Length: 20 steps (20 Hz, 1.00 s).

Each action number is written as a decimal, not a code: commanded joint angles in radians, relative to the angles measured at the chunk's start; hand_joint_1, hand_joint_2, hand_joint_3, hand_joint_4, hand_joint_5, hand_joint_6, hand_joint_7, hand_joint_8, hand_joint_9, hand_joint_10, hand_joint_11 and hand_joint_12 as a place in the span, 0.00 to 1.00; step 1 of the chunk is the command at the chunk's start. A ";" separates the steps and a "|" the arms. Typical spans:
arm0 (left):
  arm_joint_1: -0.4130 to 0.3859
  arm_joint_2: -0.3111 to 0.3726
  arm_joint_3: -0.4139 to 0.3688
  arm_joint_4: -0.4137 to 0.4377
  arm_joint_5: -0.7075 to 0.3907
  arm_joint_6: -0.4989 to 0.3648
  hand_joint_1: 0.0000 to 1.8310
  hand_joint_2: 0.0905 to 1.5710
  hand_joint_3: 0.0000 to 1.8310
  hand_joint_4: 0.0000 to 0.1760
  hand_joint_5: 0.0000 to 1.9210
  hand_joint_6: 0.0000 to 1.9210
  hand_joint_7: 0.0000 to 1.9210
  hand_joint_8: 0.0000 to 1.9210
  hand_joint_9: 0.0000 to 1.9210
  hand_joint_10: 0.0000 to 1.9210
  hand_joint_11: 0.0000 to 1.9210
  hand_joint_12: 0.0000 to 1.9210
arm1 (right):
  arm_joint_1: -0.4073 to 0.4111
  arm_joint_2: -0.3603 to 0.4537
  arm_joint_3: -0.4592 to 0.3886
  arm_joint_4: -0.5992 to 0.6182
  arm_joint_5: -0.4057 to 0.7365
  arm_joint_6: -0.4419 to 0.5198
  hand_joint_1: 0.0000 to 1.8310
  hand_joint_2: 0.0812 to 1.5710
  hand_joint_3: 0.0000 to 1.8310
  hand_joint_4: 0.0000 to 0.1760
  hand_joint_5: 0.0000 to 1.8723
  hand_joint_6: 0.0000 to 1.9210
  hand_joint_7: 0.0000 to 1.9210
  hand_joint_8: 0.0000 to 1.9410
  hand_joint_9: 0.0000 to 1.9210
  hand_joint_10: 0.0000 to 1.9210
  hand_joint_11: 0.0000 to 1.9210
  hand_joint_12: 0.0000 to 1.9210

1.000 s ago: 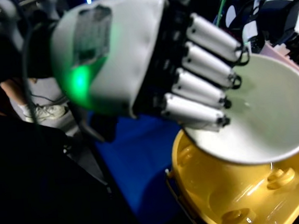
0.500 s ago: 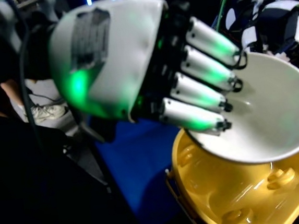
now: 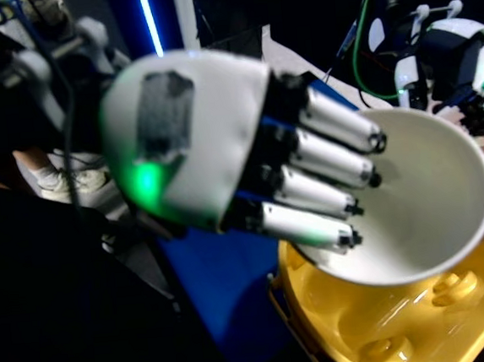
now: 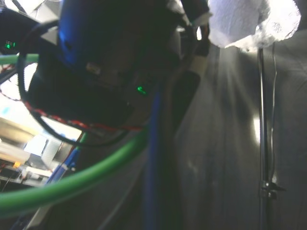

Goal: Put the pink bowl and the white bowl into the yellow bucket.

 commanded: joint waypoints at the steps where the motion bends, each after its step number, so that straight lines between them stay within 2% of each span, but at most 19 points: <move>1: -0.007 -0.007 0.007 0.019 0.125 -0.011 0.75 0.72 0.00 0.00 0.45 0.58 0.46 0.59 0.43 0.70 0.32 0.77 | 0.006 -0.004 0.008 0.013 0.126 0.005 0.80 0.77 0.00 0.00 0.36 0.79 0.34 0.70 0.37 0.72 0.27 0.89; 4: 0.004 -0.008 0.011 0.015 0.124 -0.011 0.74 0.73 0.00 0.00 0.44 0.59 0.44 0.63 0.41 0.72 0.27 0.80 | -0.020 -0.030 0.032 0.034 0.126 0.005 0.81 0.78 0.00 0.00 0.35 0.79 0.33 0.72 0.36 0.73 0.28 0.89; 5: 0.004 -0.008 0.012 0.014 0.124 -0.012 0.74 0.73 0.00 0.00 0.45 0.57 0.44 0.64 0.42 0.72 0.29 0.80 | -0.025 -0.035 0.037 0.038 0.126 0.005 0.80 0.78 0.00 0.00 0.35 0.79 0.32 0.73 0.36 0.73 0.29 0.89; 6: 0.004 -0.009 0.013 0.016 0.123 -0.012 0.81 0.73 0.00 0.00 0.43 0.54 0.42 0.66 0.43 0.69 0.34 0.89 | -0.029 -0.042 0.042 0.040 0.126 0.005 0.80 0.78 0.00 0.00 0.35 0.79 0.32 0.73 0.35 0.73 0.28 0.88; 7: 0.004 -0.011 0.014 0.017 0.122 -0.012 0.75 0.74 0.00 0.00 0.43 0.55 0.42 0.68 0.39 0.77 0.28 0.88 | -0.032 -0.045 0.044 0.040 0.125 0.005 0.81 0.75 0.00 0.00 0.41 0.74 0.36 0.69 0.40 0.69 0.31 0.85; 8: 0.004 -0.013 0.016 0.017 0.120 -0.012 0.75 0.74 0.00 0.00 0.43 0.55 0.42 0.68 0.39 0.77 0.28 0.88 | -0.035 -0.048 0.047 0.041 0.125 0.005 0.81 0.75 0.00 0.00 0.41 0.74 0.36 0.69 0.40 0.69 0.31 0.85; 9: 0.005 -0.017 0.019 0.018 0.116 -0.013 0.74 0.75 0.00 0.00 0.42 0.55 0.42 0.71 0.35 0.82 0.24 0.91 | -0.043 -0.054 0.053 0.045 0.122 0.005 0.81 0.74 0.00 0.00 0.44 0.70 0.39 0.68 0.42 0.67 0.32 0.82; 13: 0.016 -0.024 0.029 0.008 0.108 -0.015 0.74 0.75 0.00 0.00 0.42 0.55 0.44 0.69 0.36 0.82 0.21 0.90 | -0.071 -0.087 0.085 0.063 0.115 0.005 0.81 0.73 0.00 0.00 0.44 0.68 0.41 0.69 0.43 0.66 0.31 0.81; 14: 0.016 -0.024 0.031 0.007 0.106 -0.016 0.74 0.75 0.00 0.00 0.41 0.58 0.44 0.68 0.35 0.82 0.17 0.91 | -0.073 -0.091 0.088 0.066 0.113 0.005 0.75 0.75 0.00 0.00 0.44 0.68 0.36 0.71 0.39 0.72 0.30 0.82; 15: 0.016 -0.024 0.032 0.008 0.105 -0.017 0.74 0.75 0.00 0.00 0.41 0.59 0.44 0.68 0.35 0.80 0.16 0.89 | -0.074 -0.092 0.090 0.067 0.112 0.005 0.73 0.76 0.00 0.00 0.43 0.70 0.34 0.72 0.38 0.74 0.29 0.81; 16: 0.016 -0.025 0.033 0.008 0.103 -0.017 0.74 0.75 0.00 0.00 0.41 0.60 0.45 0.66 0.36 0.79 0.14 0.87 | -0.075 -0.094 0.091 0.067 0.111 0.005 0.67 0.76 0.00 0.00 0.46 0.66 0.36 0.70 0.33 0.66 0.27 0.79; 17: 0.016 -0.027 0.035 0.008 0.101 -0.017 0.74 0.75 0.00 0.00 0.42 0.61 0.45 0.65 0.36 0.79 0.12 0.87 | -0.075 -0.094 0.093 0.068 0.111 0.005 0.63 0.74 0.00 0.00 0.45 0.63 0.30 0.58 0.30 0.60 0.24 0.77; 18: 0.016 -0.030 0.038 0.008 0.099 -0.017 0.66 0.75 0.00 0.00 0.42 0.63 0.43 0.66 0.32 0.64 0.08 0.85 | -0.076 -0.094 0.094 0.068 0.110 0.005 0.65 0.67 0.00 0.00 0.34 0.49 0.28 0.44 0.27 0.51 0.20 0.74; 19: 0.016 -0.030 0.038 0.009 0.098 -0.019 0.63 0.76 0.00 0.16 0.41 0.66 0.41 0.68 0.28 0.57 0.07 0.88 | -0.077 -0.094 0.095 0.069 0.110 0.005 0.63 0.63 0.00 0.00 0.29 0.39 0.27 0.25 0.22 0.39 0.11 0.74; 20: 0.017 -0.030 0.038 0.010 0.098 -0.025 0.59 0.76 0.00 0.00 0.41 0.66 0.37 0.36 0.25 0.54 0.08 0.86 | -0.078 -0.094 0.095 0.072 0.109 0.005 0.55 0.63 0.00 0.00 0.25 0.35 0.27 0.10 0.18 0.28 0.01 0.73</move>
